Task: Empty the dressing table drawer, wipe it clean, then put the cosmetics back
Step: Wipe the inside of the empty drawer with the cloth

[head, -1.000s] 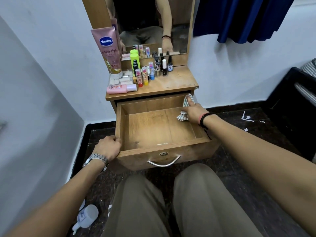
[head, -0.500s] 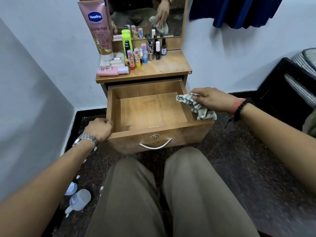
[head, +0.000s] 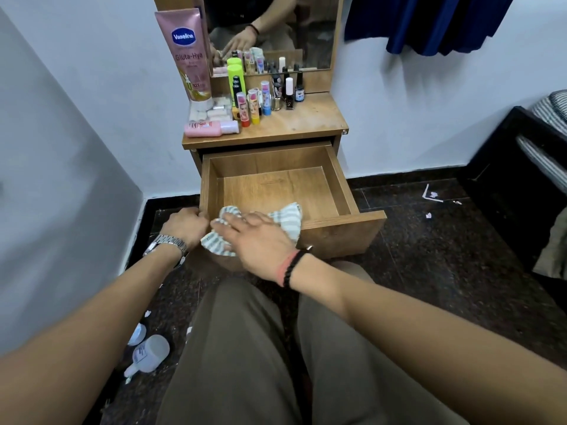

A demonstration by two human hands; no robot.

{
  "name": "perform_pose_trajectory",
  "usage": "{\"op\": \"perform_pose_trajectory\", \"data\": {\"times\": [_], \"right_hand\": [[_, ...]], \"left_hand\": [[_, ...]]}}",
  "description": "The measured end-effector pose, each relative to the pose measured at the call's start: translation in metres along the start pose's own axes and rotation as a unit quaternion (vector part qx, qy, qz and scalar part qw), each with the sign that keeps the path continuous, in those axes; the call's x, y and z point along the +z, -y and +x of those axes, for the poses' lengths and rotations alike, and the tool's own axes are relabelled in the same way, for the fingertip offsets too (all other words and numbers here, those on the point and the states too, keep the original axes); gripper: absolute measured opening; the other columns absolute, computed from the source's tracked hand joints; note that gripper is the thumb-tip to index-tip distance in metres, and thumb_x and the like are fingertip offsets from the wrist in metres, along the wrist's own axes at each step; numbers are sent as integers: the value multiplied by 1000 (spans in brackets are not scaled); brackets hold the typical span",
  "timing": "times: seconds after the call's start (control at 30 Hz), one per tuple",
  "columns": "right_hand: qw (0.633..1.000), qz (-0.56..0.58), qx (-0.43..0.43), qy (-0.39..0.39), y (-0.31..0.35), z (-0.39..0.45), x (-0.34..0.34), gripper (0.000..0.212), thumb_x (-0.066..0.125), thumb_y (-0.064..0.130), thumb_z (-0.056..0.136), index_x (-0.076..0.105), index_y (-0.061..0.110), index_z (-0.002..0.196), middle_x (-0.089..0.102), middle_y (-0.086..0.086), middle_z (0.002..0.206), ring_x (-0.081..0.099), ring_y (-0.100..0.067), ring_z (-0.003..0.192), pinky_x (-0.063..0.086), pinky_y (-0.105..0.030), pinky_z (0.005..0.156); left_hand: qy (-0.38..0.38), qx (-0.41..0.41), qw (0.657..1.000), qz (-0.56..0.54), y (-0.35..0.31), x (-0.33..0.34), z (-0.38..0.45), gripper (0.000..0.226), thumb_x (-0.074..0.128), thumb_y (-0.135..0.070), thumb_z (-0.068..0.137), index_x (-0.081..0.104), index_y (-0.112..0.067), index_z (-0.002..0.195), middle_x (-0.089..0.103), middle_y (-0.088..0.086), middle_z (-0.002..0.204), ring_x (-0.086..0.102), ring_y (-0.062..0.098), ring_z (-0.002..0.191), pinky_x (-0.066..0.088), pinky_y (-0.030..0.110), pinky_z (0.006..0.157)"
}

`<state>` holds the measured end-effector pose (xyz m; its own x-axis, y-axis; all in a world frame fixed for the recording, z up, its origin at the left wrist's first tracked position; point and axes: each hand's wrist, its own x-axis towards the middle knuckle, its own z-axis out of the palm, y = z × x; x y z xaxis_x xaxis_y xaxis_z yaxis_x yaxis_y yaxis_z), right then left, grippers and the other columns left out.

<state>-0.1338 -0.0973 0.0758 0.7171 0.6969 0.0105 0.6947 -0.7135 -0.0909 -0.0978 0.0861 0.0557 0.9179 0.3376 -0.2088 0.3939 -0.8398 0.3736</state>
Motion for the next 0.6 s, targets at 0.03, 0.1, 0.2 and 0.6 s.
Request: {"op": "perform_pose_trajectory", "data": {"times": [0.03, 0.1, 0.2, 0.6], "right_hand": [[1000, 2, 3, 7, 5, 4, -1, 58, 39, 25, 98, 20, 21, 152, 19, -4, 160, 30, -28, 141, 14, -37, 118], [1000, 16, -6, 16, 3, 5, -4, 59, 38, 32, 100, 15, 21, 154, 15, -2, 161, 24, -26, 144, 10, -37, 120], [996, 81, -21, 14, -24, -15, -17, 69, 33, 54, 97, 4, 26, 154, 3, 3, 161, 1, -18, 149, -2, -41, 121], [984, 21, 179, -11, -129, -85, 0, 50, 23, 59, 96, 56, 22, 103, 61, 5, 109, 56, -22, 102, 37, -42, 91]], "left_hand": [[-3, 4, 1000, -11, 1, 0, 1, 31, 36, -29, 91, 62, -17, 104, 62, 21, 115, 56, 40, 101, 42, 37, 78], [-14, 21, 999, -20, 1, -1, 0, 34, 37, -25, 91, 58, -16, 116, 60, 19, 120, 55, 39, 105, 43, 38, 81], [-82, 86, 992, 51, -8, -6, -8, 44, 39, -25, 92, 43, -15, 135, 47, 14, 138, 44, 37, 122, 39, 46, 96], [-138, 304, 915, 227, -86, 47, -70, 59, 16, -61, 92, 59, -22, 104, 67, 0, 96, 63, 25, 87, 47, 34, 71]]}}
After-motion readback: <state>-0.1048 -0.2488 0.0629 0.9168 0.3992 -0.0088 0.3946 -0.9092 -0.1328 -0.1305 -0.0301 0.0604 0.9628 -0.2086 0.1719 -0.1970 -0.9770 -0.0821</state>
